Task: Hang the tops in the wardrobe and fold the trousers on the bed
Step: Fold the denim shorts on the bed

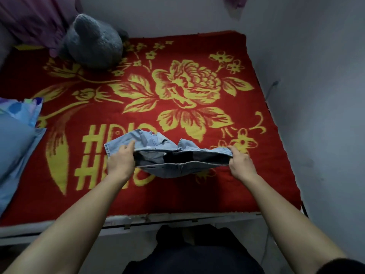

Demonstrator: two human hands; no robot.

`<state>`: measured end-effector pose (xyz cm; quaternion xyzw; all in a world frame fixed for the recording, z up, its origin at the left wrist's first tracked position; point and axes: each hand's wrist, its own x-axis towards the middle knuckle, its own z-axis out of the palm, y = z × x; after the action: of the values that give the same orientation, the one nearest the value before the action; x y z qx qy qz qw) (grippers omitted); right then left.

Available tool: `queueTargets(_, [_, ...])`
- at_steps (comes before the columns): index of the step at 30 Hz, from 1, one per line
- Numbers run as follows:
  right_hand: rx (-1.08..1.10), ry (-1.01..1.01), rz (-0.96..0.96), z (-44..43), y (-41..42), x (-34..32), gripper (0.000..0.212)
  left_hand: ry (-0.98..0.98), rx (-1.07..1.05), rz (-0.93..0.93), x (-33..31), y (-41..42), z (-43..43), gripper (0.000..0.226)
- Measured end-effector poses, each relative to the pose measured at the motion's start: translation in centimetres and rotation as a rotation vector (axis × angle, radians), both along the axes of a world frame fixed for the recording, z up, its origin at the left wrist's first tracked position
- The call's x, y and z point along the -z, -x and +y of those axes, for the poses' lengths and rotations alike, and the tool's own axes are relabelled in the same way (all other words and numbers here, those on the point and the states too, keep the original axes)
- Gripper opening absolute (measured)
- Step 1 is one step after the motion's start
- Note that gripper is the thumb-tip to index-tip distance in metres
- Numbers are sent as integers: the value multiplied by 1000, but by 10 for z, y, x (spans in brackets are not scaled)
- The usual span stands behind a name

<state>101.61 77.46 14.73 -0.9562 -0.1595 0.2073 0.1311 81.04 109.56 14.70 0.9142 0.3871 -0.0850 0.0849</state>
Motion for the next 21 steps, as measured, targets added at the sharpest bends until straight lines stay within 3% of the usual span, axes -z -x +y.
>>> queueTargets(2, [245,-109,270,6,-1,4,58,54,87,197,8,3,-4,49])
queueTargets(4, [501,-312,535,8,3,13,54,263,-68,240,21,7,-10,38])
queueTargets(7, [624,-393,692,3,12,33,44,850,-565,23,43,15,-29,36])
queueTargets(9, [700,-404,775,-4,21,41,32,1059,-731,-83,52,24,-35,39])
queueTargets(12, [791,-411,841,-16,26,48,14,1246,-882,-92,57,31,-32,36])
queueTargets(14, [823,-383,777,-24,26,60,23,1386,-956,-110,61,31,-27,40])
queueTargets(16, [912,-424,760,-23,25,65,25,1390,-1013,-140,66,26,-25,43])
queueTargets(18, [1044,-528,876,-14,20,65,20,1342,-1151,-255,68,14,-24,28])
queueTargets(21, [1064,-661,1074,15,-3,48,14,1457,-1333,-416,51,-24,-10,12])
